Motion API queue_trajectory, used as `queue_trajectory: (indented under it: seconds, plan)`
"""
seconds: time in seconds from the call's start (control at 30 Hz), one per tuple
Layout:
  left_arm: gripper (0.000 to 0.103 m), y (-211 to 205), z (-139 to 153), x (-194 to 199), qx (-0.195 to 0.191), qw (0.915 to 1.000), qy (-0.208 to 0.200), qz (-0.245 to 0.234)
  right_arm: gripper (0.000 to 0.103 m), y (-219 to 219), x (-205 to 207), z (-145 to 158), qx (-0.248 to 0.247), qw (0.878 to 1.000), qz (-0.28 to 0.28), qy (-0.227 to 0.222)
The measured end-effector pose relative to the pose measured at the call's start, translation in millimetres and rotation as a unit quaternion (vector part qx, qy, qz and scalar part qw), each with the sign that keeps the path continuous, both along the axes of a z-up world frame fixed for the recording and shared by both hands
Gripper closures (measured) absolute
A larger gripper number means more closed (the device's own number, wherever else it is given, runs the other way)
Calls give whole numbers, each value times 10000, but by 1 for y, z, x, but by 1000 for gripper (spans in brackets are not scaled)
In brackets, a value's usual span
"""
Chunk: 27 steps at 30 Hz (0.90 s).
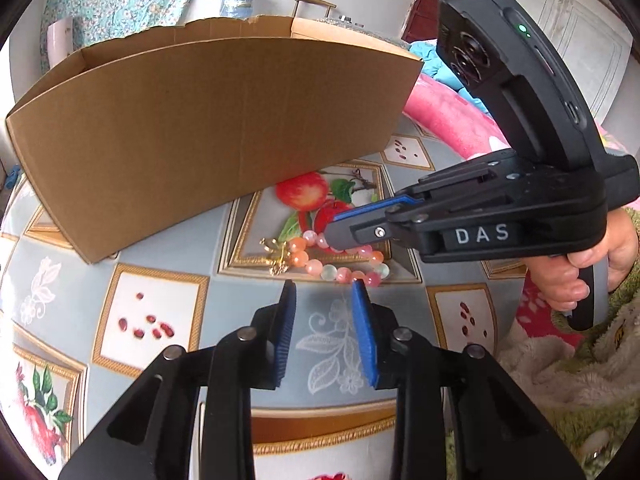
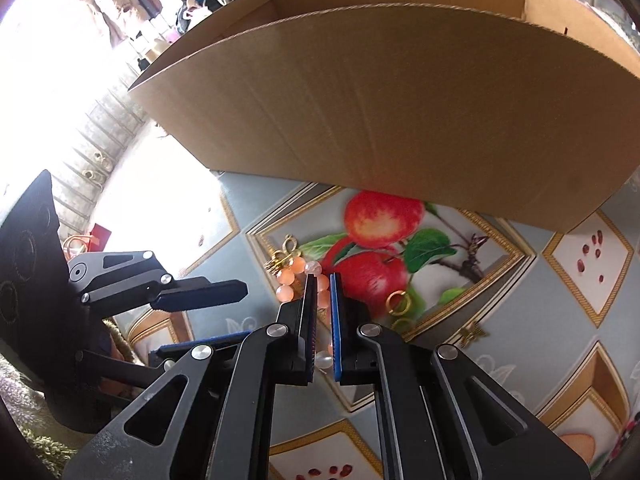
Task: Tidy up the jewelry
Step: 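Move the right gripper back and close it on the gold ring, then lift the gold ring off the table with the right gripper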
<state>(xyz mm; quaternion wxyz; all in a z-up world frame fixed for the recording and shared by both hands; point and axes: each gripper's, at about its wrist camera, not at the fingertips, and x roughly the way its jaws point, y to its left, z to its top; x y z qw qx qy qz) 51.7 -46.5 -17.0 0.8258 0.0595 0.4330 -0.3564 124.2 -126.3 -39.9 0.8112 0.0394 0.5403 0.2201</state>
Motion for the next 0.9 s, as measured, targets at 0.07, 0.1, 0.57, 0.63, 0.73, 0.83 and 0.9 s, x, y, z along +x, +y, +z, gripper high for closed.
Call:
queue_trajectory:
  seconds: [0.07, 0.1, 0.57, 0.63, 0.73, 0.83, 0.9]
  plan:
    - [75, 0, 0, 0, 38, 10000, 1, 25, 98, 5, -4, 0, 47, 10000, 34, 50]
    - [75, 1, 1, -1, 53, 10000, 5, 45, 98, 7, -6, 0, 94, 9999, 59, 89]
    - [75, -10, 7, -3, -36, 9997, -240, 52, 92, -50, -39, 15, 12, 9977, -669, -114]
    - [75, -15, 4, -1, -21, 9997, -232, -8, 89, -51, -43, 14, -99, 9973, -711, -165]
    - [75, -22, 1, 1, 22, 9998, -206, -80, 83, -47, -46, 17, -365, 9966, -650, -339]
    - [75, -25, -1, 0, 82, 9998, -183, -97, 83, -37, -46, 16, -543, 9963, -473, -475]
    - [75, -26, -1, 1, 107, 9997, -180, -98, 83, -31, -45, 12, -703, 9955, -339, -531]
